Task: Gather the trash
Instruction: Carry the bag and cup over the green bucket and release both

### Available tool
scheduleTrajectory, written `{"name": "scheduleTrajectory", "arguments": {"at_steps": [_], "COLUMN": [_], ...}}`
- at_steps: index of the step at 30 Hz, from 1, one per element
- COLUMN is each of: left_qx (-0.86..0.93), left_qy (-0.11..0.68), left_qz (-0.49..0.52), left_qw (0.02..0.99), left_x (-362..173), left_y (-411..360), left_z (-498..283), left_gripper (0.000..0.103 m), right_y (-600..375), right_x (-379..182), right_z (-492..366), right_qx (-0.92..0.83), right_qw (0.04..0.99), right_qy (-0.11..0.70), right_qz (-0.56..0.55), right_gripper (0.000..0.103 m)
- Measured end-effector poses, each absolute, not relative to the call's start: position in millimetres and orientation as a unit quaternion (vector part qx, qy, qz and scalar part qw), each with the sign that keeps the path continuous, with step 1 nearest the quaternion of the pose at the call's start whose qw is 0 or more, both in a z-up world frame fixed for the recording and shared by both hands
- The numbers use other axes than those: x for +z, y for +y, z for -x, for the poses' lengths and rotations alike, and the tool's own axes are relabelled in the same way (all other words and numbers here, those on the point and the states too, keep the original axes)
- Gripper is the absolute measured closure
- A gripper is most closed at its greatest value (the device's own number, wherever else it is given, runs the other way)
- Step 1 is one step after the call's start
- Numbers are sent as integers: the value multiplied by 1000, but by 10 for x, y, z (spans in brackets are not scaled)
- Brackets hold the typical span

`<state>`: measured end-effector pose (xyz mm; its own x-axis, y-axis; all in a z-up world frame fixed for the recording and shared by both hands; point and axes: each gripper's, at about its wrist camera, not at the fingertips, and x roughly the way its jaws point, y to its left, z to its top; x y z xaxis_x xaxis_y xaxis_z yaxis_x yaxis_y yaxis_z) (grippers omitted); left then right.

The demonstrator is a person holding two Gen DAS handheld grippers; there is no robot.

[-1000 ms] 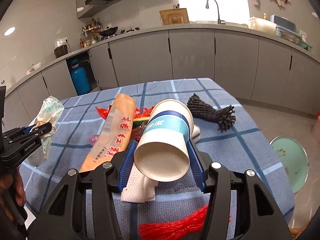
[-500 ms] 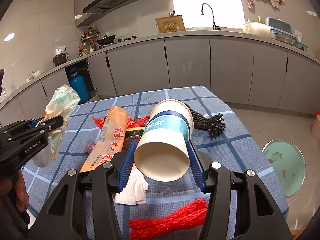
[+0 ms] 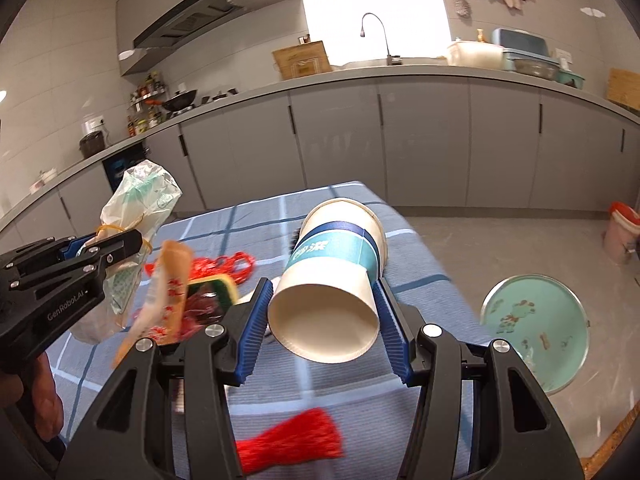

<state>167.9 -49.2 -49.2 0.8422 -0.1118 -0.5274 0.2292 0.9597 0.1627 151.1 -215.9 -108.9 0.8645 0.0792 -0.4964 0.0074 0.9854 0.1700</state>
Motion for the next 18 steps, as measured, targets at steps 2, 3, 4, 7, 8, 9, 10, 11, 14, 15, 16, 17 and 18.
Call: {"name": "scheduleTrajectory", "arguments": {"at_steps": [2,3,4,7,8,9,10,11,14,15,16,17,18], "left_qx": [-101,-111,-116,-146,-154,-163,-168,-173,-194,-199,-205,-214,-219], "left_qy": [266,267,269,276,278,280,278,277,275,275,274,274,274], "left_qz": [-115,-117,-119,-122,-121,-123,-126,-128,-137,-138,-140,-143,-145], "left_qw": [952,950,949,942,940,938,937,936,932,931,929,927,925], "left_x": [-502,-515,-523,-559,-571,-584,-594,-604,-633,-636,-645,-660,-667], "left_y": [-607,-697,-756,-977,-1042,-1143,-1216,-1267,-1537,-1596,-1675,-1776,-1835], "left_z": [-1694,-1708,-1722,-1761,-1769,-1784,-1792,-1797,-1831,-1834,-1836,-1844,-1850], "left_gripper": [79,79,79,79,79,79,79,79,79,79,79,79,79], "right_y": [-2246,-2311,-2358,-2539,-2596,-2649,-2715,-2760,-2976,-3034,-3103,-3186,-3233], "right_x": [-1100,-1117,-1130,-1172,-1182,-1194,-1205,-1211,-1261,-1278,-1294,-1311,-1322], "right_z": [-1506,-1505,-1504,-1498,-1494,-1489,-1481,-1476,-1455,-1447,-1439,-1429,-1426], "right_qx": [10,4,-1,-17,-22,-26,-33,-37,-59,-64,-71,-80,-85], "right_qw": [962,961,961,959,959,959,959,958,956,956,955,954,953], "right_qy": [260,260,261,262,262,262,262,261,262,262,263,263,264], "right_qz": [-87,-90,-93,-102,-105,-106,-107,-109,-115,-117,-119,-120,-121], "right_gripper": [51,51,51,51,51,51,51,51,51,51,51,51,51]}}
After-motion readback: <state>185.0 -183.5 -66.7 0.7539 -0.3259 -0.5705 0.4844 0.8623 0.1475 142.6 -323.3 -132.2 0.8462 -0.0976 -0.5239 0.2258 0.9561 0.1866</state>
